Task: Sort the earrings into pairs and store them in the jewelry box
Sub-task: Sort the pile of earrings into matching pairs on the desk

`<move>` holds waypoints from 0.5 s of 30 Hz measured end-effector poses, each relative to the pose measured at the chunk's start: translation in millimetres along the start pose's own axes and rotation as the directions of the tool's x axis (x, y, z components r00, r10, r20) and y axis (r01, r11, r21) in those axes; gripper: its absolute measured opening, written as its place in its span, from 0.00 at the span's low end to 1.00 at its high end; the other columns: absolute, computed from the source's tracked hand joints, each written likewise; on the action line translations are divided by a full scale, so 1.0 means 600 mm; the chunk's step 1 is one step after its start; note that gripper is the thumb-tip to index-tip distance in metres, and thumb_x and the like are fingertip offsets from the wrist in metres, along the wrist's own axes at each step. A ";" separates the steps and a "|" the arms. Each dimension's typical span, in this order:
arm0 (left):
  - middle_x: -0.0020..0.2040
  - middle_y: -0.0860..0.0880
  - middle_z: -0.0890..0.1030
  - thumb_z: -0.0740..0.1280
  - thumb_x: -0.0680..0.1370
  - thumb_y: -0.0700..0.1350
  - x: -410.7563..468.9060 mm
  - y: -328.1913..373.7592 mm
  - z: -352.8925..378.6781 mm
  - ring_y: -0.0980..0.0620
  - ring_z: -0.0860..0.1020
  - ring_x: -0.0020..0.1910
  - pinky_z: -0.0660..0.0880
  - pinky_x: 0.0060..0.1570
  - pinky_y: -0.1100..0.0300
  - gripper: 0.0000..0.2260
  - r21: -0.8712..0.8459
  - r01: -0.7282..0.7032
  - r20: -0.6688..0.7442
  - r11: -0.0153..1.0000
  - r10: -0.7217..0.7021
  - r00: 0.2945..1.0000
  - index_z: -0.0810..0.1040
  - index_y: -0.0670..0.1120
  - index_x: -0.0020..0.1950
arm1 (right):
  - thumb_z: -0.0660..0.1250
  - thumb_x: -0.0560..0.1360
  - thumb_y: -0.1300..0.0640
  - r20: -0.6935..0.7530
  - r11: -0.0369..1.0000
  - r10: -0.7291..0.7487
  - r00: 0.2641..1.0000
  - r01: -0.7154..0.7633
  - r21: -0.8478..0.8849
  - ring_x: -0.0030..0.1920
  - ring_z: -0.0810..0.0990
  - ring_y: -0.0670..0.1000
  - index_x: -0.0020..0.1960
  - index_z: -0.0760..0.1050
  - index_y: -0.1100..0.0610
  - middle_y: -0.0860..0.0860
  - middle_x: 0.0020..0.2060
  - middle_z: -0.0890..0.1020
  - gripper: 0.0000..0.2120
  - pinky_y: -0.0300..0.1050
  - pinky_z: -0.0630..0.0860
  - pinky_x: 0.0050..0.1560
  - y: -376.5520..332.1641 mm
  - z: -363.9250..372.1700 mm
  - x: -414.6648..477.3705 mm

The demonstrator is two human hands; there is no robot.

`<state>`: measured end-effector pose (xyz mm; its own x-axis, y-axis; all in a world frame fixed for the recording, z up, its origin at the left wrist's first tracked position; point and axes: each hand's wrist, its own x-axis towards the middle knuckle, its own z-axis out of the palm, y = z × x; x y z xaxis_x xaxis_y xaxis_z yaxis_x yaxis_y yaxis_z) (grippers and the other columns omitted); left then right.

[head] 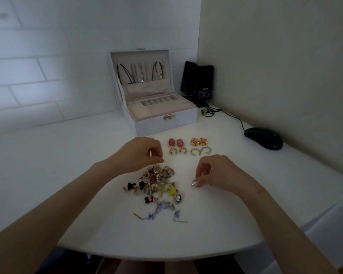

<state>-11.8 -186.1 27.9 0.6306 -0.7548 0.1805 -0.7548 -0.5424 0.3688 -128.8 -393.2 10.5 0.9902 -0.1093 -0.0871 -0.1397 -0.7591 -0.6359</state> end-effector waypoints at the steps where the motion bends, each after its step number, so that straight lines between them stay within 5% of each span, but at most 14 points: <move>1: 0.39 0.54 0.80 0.70 0.73 0.46 -0.006 -0.003 -0.002 0.57 0.75 0.37 0.69 0.37 0.70 0.04 -0.037 0.008 0.008 0.999 -0.007 1.000 0.78 0.49 0.41 | 0.78 0.63 0.52 0.002 1.000 -0.001 1.000 0.001 -0.009 0.35 0.75 0.45 0.39 0.77 0.53 0.46 0.34 0.77 0.11 0.46 0.75 0.42 -0.002 0.001 0.000; 12: 0.51 0.57 0.73 0.73 0.70 0.51 -0.055 -0.038 -0.004 0.67 0.70 0.47 0.70 0.47 0.72 0.12 -0.174 0.082 0.239 0.981 -0.038 0.970 0.76 0.57 0.52 | 0.76 0.66 0.54 0.106 0.990 -0.137 0.985 0.138 0.000 0.33 0.73 0.43 0.42 0.79 0.54 0.45 0.33 0.76 0.08 0.42 0.72 0.38 -0.045 0.035 0.007; 15: 0.52 0.58 0.72 0.73 0.62 0.63 -0.062 -0.042 -0.011 0.68 0.70 0.48 0.70 0.48 0.72 0.23 -0.218 0.102 0.272 0.971 -0.040 0.962 0.75 0.58 0.53 | 0.75 0.67 0.56 0.031 0.974 -0.200 0.979 0.196 0.114 0.32 0.72 0.41 0.42 0.80 0.53 0.45 0.34 0.76 0.05 0.41 0.72 0.38 -0.059 0.041 0.020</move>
<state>-15.4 -142.0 17.8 0.5877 -0.8042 -0.0889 -0.6290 -0.5232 0.5750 -111.9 -352.1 13.1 0.9977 0.0645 0.0185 0.0578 -0.6879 -0.7235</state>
